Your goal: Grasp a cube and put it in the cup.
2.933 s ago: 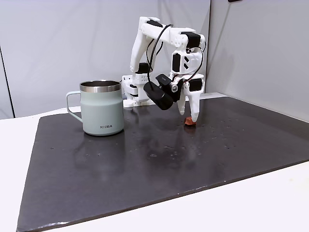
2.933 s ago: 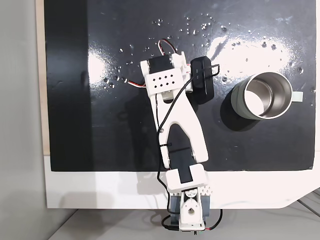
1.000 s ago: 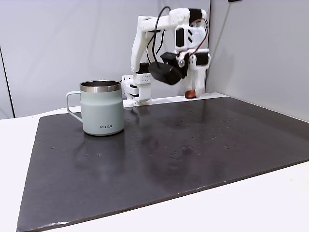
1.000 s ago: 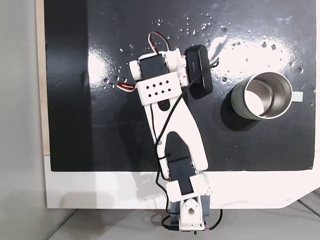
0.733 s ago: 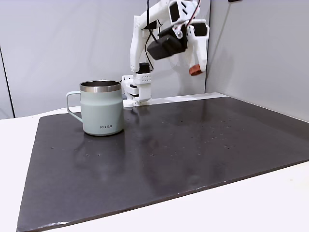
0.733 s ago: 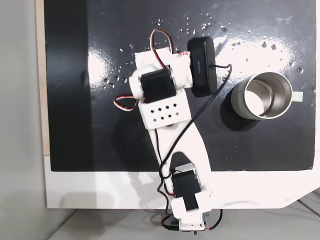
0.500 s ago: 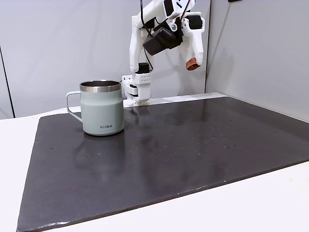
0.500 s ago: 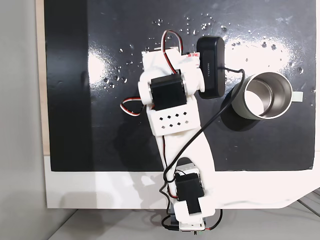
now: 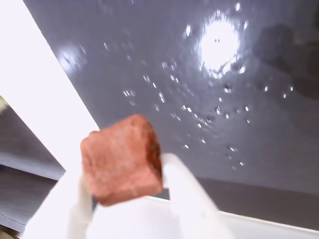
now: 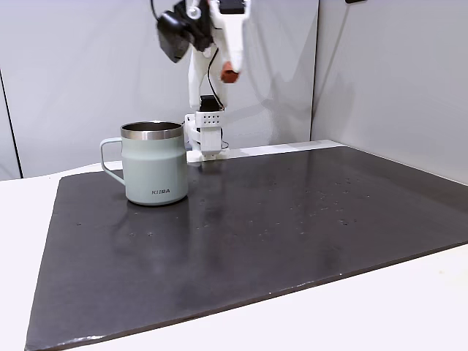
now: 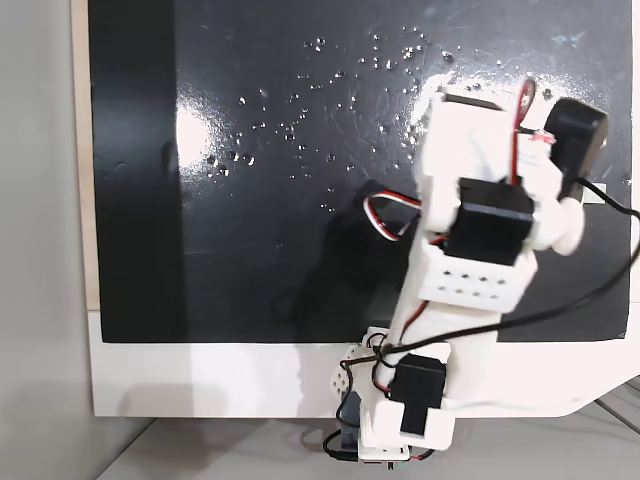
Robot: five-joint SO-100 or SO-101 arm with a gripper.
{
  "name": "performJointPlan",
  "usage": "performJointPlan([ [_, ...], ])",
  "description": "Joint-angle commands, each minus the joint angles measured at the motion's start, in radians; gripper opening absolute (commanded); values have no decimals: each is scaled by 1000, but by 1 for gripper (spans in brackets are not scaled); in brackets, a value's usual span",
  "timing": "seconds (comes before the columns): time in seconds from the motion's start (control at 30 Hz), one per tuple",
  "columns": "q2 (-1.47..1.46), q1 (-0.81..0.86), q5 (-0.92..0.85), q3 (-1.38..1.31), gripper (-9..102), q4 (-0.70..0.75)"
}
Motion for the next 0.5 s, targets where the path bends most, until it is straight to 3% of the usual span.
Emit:
performJointPlan([
  [0.0,77,114,-46,-55,1,12],
  [0.47,97,391,-265,117,1,15],
])
